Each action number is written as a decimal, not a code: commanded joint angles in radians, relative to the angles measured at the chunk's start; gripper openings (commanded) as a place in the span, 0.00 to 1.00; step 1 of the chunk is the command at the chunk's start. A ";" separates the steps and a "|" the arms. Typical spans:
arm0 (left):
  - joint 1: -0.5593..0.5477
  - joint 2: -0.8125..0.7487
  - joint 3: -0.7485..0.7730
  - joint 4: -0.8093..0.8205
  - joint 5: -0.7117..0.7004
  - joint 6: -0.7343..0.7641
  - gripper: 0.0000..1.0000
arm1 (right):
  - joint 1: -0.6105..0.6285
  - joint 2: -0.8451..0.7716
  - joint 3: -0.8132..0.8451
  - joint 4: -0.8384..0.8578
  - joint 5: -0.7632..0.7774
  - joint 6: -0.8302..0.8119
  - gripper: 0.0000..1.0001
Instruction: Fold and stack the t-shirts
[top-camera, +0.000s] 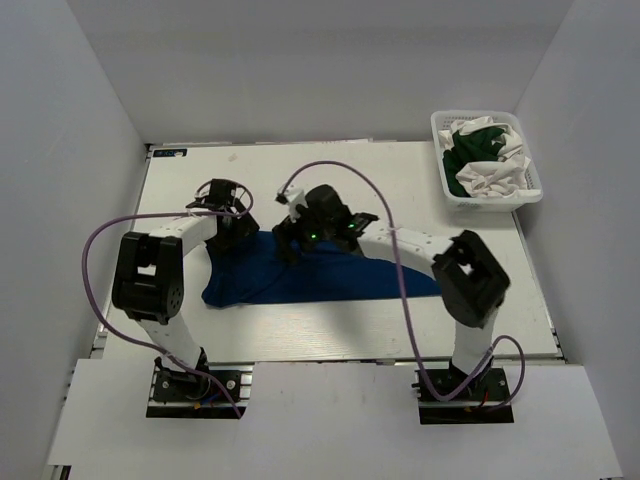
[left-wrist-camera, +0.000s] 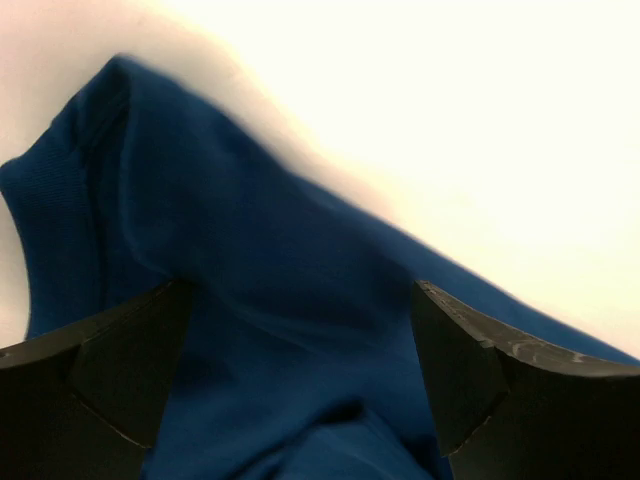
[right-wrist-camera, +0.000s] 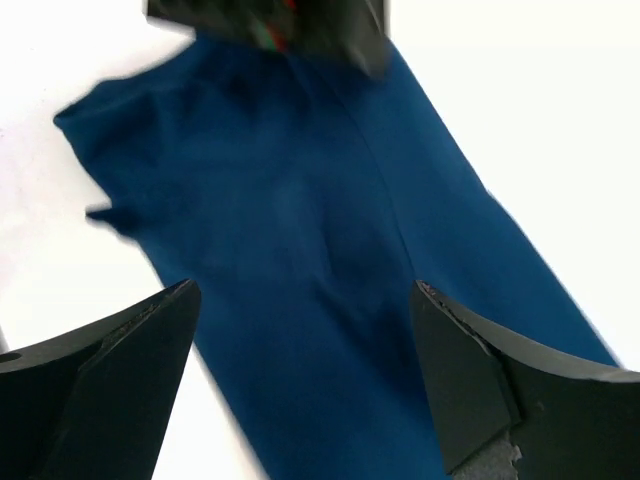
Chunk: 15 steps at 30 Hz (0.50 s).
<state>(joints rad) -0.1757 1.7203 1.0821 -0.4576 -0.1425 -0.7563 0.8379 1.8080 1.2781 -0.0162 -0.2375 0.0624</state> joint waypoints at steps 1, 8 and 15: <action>0.036 0.024 0.022 -0.044 0.044 0.002 1.00 | 0.044 0.105 0.108 0.084 -0.060 -0.127 0.90; 0.068 0.065 -0.007 0.013 0.132 0.002 1.00 | 0.086 0.289 0.208 0.237 -0.025 -0.141 0.90; 0.077 0.065 -0.048 0.023 0.107 0.002 1.00 | 0.108 0.379 0.293 0.196 -0.106 -0.145 0.90</action>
<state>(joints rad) -0.1047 1.7618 1.0767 -0.4404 -0.0334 -0.7567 0.9276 2.1864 1.5272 0.1345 -0.2985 -0.0566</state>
